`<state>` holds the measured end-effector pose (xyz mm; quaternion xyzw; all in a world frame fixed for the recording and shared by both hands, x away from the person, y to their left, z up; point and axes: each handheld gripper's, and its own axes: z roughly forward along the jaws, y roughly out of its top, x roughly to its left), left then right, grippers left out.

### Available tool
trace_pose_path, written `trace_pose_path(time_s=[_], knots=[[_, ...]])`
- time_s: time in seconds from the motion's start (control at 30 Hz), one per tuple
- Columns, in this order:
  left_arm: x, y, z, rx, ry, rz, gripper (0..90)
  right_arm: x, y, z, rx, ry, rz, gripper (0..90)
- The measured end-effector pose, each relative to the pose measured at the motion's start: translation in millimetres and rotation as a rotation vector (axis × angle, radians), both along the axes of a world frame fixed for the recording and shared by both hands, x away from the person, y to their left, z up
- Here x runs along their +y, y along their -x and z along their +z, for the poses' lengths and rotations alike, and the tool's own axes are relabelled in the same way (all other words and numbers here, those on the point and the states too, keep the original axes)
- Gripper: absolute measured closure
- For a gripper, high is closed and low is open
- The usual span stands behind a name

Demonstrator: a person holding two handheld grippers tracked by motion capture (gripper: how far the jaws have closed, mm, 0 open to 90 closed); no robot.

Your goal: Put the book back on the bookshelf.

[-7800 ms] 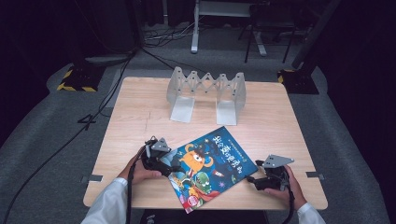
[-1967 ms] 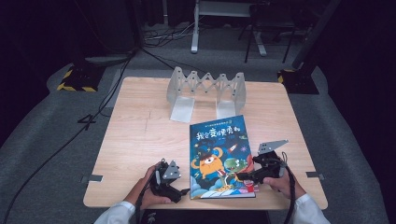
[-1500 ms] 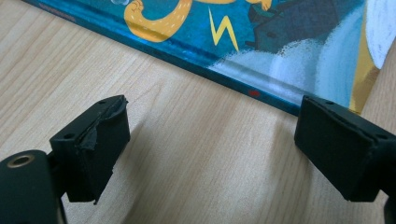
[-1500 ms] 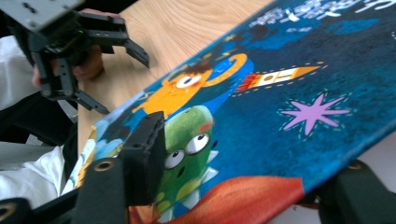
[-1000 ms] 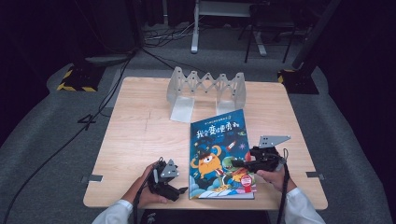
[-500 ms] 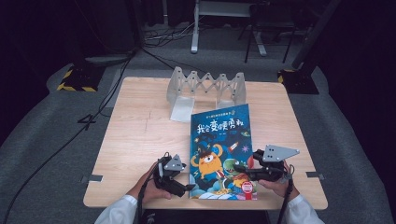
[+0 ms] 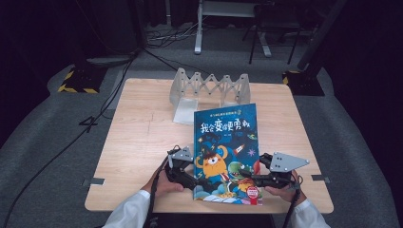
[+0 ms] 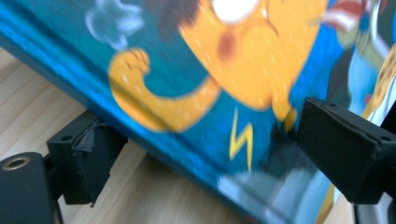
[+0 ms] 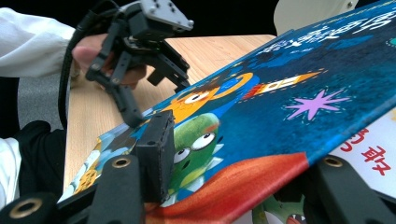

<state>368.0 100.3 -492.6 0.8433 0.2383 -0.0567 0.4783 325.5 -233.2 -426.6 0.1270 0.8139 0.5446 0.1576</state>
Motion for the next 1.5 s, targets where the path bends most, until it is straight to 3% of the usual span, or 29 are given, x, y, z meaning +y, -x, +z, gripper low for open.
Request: trace_pose_path(time_s=[0.17, 0.3, 0.4, 0.43, 0.5, 0.57, 0.7, 0.9, 1.1, 1.23, 1.3, 1.37, 1.5], knots=[[-1.0, -10.0, 0.0, 0.038, 0.052, 0.005, 9.1, -1.4, -1.3, -2.1, 0.003, -0.006, 0.005, 49.4], [3.5, -14.3, 1.5, 0.056, 0.09, 0.015, 15.8, -2.5, -1.5, -2.4, 0.006, -0.005, 0.015, 49.9], [5.0, -11.6, 4.7, 0.034, 0.09, 0.019, 20.7, -4.1, -2.4, -3.1, 0.017, -0.008, 0.03, 51.4], [6.9, -9.5, 7.4, 0.014, 0.097, 0.027, 20.7, -5.4, -2.5, -3.5, 0.022, -0.01, 0.043, 52.3], [12.9, -5.4, 14.3, -0.032, 0.133, 0.051, 29.4, -7.5, -2.2, -3.5, 0.031, 0.001, 0.054, 54.0], [15.7, 0.0, 21.2, -0.089, 0.134, 0.056, 37.5, -9.6, -1.5, -3.8, 0.034, 0.013, 0.045, 55.3], [16.5, 11.4, 31.6, -0.157, 0.11, 0.043, 39.0, -13.3, -1.2, -4.3, 0.039, 0.015, 0.037, 56.2], [15.3, 25.4, 43.0, -0.23, 0.123, 0.016, 43.5, -21.4, 0.2, -8.3, 0.058, 0.015, 0.023, 56.7], [-1.9, 37.7, 53.8, -0.33, 0.091, -0.007, 45.6, -26.8, 5.9, -13.9, 0.057, 0.02, 0.017, 57.0], [-8.5, 41.8, 55.7, -0.357, 0.098, -0.036, 54.5, -30.4, 10.1, -17.2, 0.04, 0.045, -0.01, 56.4], [-12.8, 45.8, 56.4, -0.393, 0.063, -0.035, 56.7, -33.6, 12.3, -18.9, 0.036, 0.037, -0.021, 58.3], [-13.2, 46.4, 56.0, -0.381, 0.08, -0.037, 58.7, -37.4, 14.5, -19.5, 0.029, 0.035, -0.041, 59.5], [-11.9, 49.7, 56.2, -0.394, 0.106, -0.045, 63.6, -39.9, 18.1, -20.6, 0.026, 0.036, -0.059, 59.0]])
